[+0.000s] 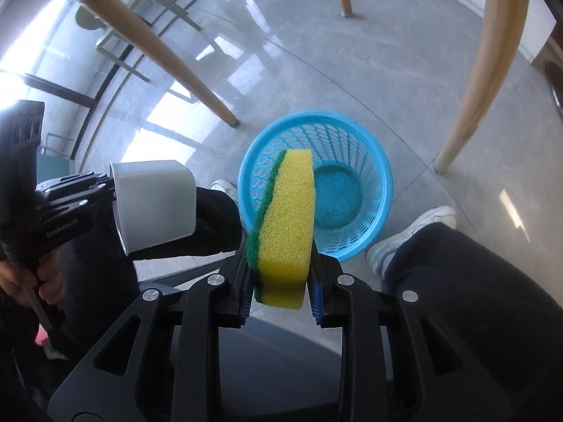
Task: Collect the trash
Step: 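Open the left tool over the basket while the right tool releases the sponge, then raise both tools from the basket back toward the table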
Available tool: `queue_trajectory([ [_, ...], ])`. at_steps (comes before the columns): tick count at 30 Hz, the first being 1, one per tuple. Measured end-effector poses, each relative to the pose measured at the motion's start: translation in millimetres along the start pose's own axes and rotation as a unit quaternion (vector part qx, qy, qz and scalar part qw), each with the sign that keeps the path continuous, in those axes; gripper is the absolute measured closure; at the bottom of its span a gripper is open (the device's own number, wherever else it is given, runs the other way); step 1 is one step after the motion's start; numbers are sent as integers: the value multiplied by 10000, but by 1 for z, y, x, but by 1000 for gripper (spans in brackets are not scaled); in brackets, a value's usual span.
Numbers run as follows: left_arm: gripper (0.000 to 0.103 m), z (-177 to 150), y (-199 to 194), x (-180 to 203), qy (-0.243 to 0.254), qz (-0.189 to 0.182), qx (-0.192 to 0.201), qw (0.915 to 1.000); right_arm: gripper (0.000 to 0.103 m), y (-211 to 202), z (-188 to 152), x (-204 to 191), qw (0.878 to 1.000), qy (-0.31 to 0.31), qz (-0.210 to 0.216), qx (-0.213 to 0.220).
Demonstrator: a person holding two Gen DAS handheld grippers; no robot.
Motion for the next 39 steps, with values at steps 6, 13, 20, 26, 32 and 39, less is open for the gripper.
queue_trajectory([
  [6, 101, 7, 51, -9, -58, 152, -422, 9990, 79, 42, 16, 24, 9982, 440, 107, -402],
  [13, 101, 9, 74, -8, -67, 220, -602, 9979, 77, 64, 24, 30, 9959, 692, 255, -533],
  [20, 95, 13, 86, -9, -57, 248, -678, 9974, 70, 67, 25, 32, 9951, 760, 258, -570],
  [26, 31, 10, 92, -12, 104, 408, -748, 9963, 30, 65, 27, 37, 9952, 851, 69, -483],
  [32, 6, 4, 98, -18, -60, 422, -945, 9946, 9, 59, 32, 51, 9938, 1084, -63, -254],
  [39, 6, 2, 93, -19, -78, 357, -883, 9954, 9, 57, 31, 53, 9935, 1100, -105, -266],
])
Point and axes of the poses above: each gripper's, at about its wrist camera, not at the fingertips, and y roughly the way its jaws point, x to its right, z to its top, the point moved 10 cm from there along y, roughly the way its jaws point
